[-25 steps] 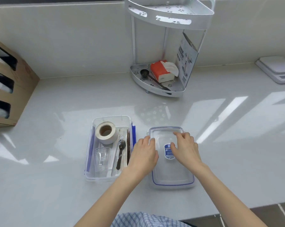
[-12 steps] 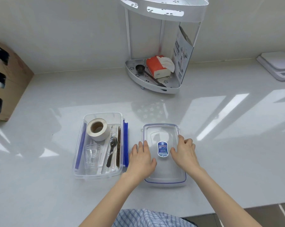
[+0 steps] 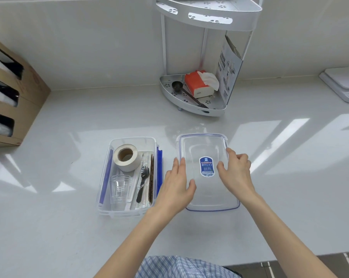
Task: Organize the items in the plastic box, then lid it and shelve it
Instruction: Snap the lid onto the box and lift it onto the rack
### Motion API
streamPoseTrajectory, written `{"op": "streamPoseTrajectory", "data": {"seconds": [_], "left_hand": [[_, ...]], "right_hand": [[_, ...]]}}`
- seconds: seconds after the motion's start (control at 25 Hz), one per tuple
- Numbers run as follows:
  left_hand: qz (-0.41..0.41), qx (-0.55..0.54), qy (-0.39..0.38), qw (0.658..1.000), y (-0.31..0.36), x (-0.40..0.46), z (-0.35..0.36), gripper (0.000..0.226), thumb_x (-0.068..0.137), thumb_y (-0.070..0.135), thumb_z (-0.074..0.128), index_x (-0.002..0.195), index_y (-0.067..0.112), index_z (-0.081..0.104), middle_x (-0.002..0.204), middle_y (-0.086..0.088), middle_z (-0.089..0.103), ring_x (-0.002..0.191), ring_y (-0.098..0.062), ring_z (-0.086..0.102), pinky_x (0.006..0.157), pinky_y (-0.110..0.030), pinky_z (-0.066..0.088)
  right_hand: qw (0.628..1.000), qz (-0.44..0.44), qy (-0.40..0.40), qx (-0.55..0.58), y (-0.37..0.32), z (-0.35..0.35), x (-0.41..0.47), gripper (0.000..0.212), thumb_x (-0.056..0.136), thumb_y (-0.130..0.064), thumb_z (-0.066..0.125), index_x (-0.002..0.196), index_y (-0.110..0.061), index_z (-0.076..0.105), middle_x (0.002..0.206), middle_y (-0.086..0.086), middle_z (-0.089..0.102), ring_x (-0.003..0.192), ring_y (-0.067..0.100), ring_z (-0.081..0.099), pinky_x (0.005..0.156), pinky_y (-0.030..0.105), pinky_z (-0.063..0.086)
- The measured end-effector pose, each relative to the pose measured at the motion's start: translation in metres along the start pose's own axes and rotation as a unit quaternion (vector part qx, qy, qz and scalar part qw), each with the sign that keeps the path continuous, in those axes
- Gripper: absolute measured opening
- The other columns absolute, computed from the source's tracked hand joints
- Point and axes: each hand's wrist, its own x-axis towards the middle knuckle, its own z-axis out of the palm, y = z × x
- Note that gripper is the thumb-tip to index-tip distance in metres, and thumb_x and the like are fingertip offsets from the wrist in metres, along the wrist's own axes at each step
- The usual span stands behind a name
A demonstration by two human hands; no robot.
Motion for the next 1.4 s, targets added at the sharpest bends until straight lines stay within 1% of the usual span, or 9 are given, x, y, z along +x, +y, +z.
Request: {"op": "streamPoseTrajectory", "data": {"seconds": [0.2,0.4,0.56,0.72,0.88,1.0,1.12,1.24,1.4], "left_hand": [[0.023,-0.028,0.084,0.996,-0.015,-0.004,-0.023,0.059,0.092,0.018,0.039,0.143,0.013,0.01,0.156,-0.005,0.009,0.144,-0.019,0.006,0.115,-0.027,0.009],[-0.005,-0.055,0.124,0.991,-0.042,-0.016,-0.046,0.054,0.093,0.015,0.038,0.142,0.015,0.015,0.155,-0.004,0.015,0.143,-0.019,0.01,0.115,-0.027,0.012],[-0.032,-0.064,0.157,0.985,-0.066,-0.024,-0.06,0.05,0.093,0.013,0.037,0.141,0.015,0.021,0.152,-0.005,0.026,0.138,-0.023,0.024,0.111,-0.027,0.02],[-0.054,-0.058,0.184,0.98,-0.096,-0.034,-0.077,0.046,0.092,0.011,0.037,0.138,0.014,0.03,0.133,-0.015,0.05,0.114,-0.031,0.043,0.094,-0.025,0.029],[-0.071,-0.068,0.199,0.975,-0.112,-0.04,-0.087,0.046,0.092,0.01,0.037,0.137,0.015,0.031,0.135,-0.006,0.05,0.115,-0.027,0.039,0.084,-0.019,0.027],[-0.067,-0.073,0.201,0.975,-0.121,-0.041,-0.091,0.045,0.093,0.011,0.038,0.137,0.014,0.031,0.136,-0.002,0.048,0.108,-0.02,0.035,0.076,-0.01,0.02],[-0.079,-0.084,0.188,0.975,-0.129,-0.04,-0.094,0.046,0.093,0.011,0.037,0.138,0.015,0.029,0.139,-0.001,0.044,0.111,-0.02,0.033,0.079,-0.011,0.021],[-0.075,-0.082,0.178,0.978,-0.134,-0.04,-0.095,0.046,0.094,0.012,0.035,0.139,0.016,0.028,0.141,0.0,0.043,0.118,-0.024,0.035,0.088,-0.019,0.026],[-0.06,-0.076,0.167,0.981,-0.142,-0.033,-0.095,0.045,0.094,0.012,0.036,0.138,0.017,0.03,0.143,0.002,0.042,0.116,-0.025,0.039,0.087,-0.019,0.027]], "right_hand": [[0.999,-0.036,0.001,0.03,-0.026,0.004,-0.004,0.051,0.093,-0.016,0.042,0.142,-0.011,0.028,0.13,0.019,0.035,0.125,0.034,0.029,0.101,0.036,0.031],[0.996,-0.069,-0.033,0.047,-0.051,0.026,-0.013,0.051,0.093,-0.015,0.041,0.142,-0.01,0.027,0.13,0.017,0.033,0.125,0.031,0.028,0.103,0.034,0.029],[0.993,-0.092,-0.059,0.053,-0.071,0.044,-0.02,0.052,0.093,-0.014,0.042,0.142,-0.011,0.026,0.129,0.016,0.033,0.126,0.03,0.029,0.104,0.033,0.029],[0.988,-0.116,-0.085,0.056,-0.092,0.064,-0.026,0.052,0.092,-0.012,0.042,0.142,-0.011,0.027,0.127,0.015,0.034,0.125,0.028,0.032,0.103,0.03,0.029],[0.985,-0.117,-0.109,0.067,-0.103,0.079,-0.032,0.052,0.091,-0.011,0.043,0.141,-0.011,0.028,0.127,0.015,0.036,0.124,0.028,0.034,0.101,0.027,0.029],[0.986,-0.104,-0.11,0.065,-0.109,0.087,-0.033,0.052,0.091,-0.011,0.043,0.141,-0.01,0.03,0.13,0.014,0.037,0.125,0.027,0.037,0.102,0.028,0.03],[0.987,-0.097,-0.111,0.067,-0.111,0.094,-0.033,0.049,0.092,-0.012,0.044,0.139,-0.009,0.034,0.131,0.015,0.038,0.125,0.028,0.04,0.104,0.029,0.031],[0.988,-0.084,-0.107,0.07,-0.112,0.1,-0.034,0.049,0.092,-0.012,0.043,0.14,-0.009,0.033,0.131,0.014,0.038,0.125,0.028,0.039,0.104,0.029,0.03],[0.99,-0.058,-0.092,0.089,-0.109,0.106,-0.036,0.049,0.092,-0.013,0.043,0.141,-0.01,0.034,0.13,0.013,0.039,0.124,0.027,0.042,0.106,0.03,0.031]]}}
